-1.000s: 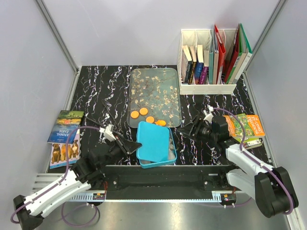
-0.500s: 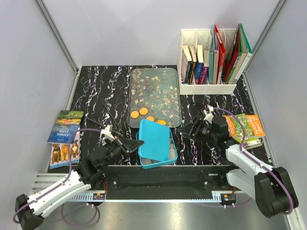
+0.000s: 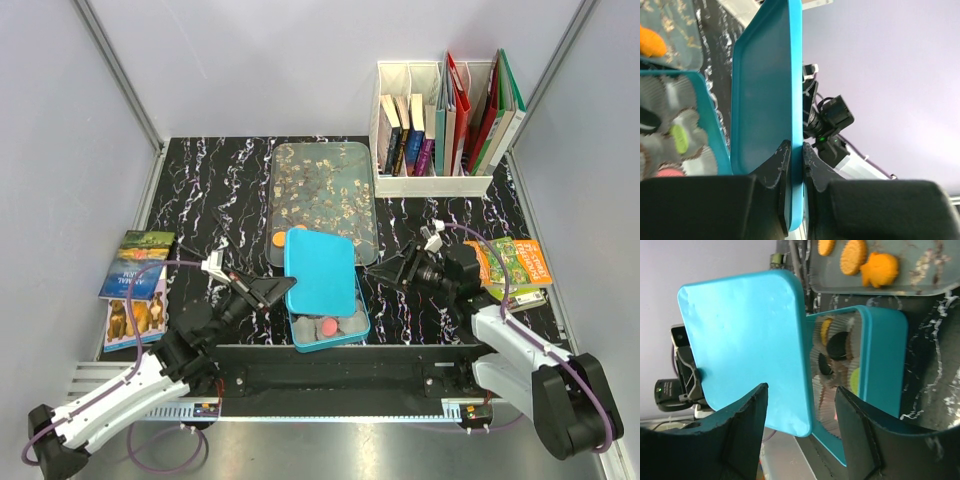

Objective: Pack the cookies

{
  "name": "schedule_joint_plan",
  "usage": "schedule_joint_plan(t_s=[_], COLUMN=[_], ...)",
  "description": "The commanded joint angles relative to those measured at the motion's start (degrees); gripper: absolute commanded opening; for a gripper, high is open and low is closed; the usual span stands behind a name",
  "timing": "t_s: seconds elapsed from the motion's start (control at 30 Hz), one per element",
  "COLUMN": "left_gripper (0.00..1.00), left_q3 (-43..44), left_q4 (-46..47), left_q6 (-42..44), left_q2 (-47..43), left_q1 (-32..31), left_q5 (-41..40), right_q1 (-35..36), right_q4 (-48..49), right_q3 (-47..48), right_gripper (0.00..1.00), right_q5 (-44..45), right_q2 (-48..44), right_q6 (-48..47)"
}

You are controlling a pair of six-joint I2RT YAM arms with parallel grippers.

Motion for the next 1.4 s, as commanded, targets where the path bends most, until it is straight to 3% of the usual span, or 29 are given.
schedule_joint_plan(t_s=[0.0,0.27,0.77,1.07,1.17,1.37], left_gripper=[0.0,0.0,0.0,0.0,0.05,0.06], left_q3=[5.0,5.4,4.4,3.1,3.8,6.7], left_q4=[9.8,13.4,14.2,12.8,6.8,-8.3], left_q6=[1.2,0.0,-1.1,-1.5,0.4,5.8], left_q2=[3.1,7.1,6.5,5.7,3.3,0.2], left_q1=[-0.1,-0.1,-0.1,0.0,-0.1,0.0], left_q5=[-1.5,0.5,0.9,1.5,0.0,-2.8], right_q1=[0.6,3.7,6.5,6.8,6.8,6.8], right_q4=[7.8,14.6,22.4,22.2,17.0,3.5], right_q3=[0.2,1.6,4.9,6.1,6.6,9.7], right_gripper=[0.64,0.65,0.64,0.41,0.34,0.12], right_q5=[-4.2,-5.0,-3.9,-4.4,-4.4,-4.0], right_q2=[-0.9,4.4,14.2,14.0,11.4,6.0], right_q6=[2.9,4.7,5.7,6.2,4.2,-3.1])
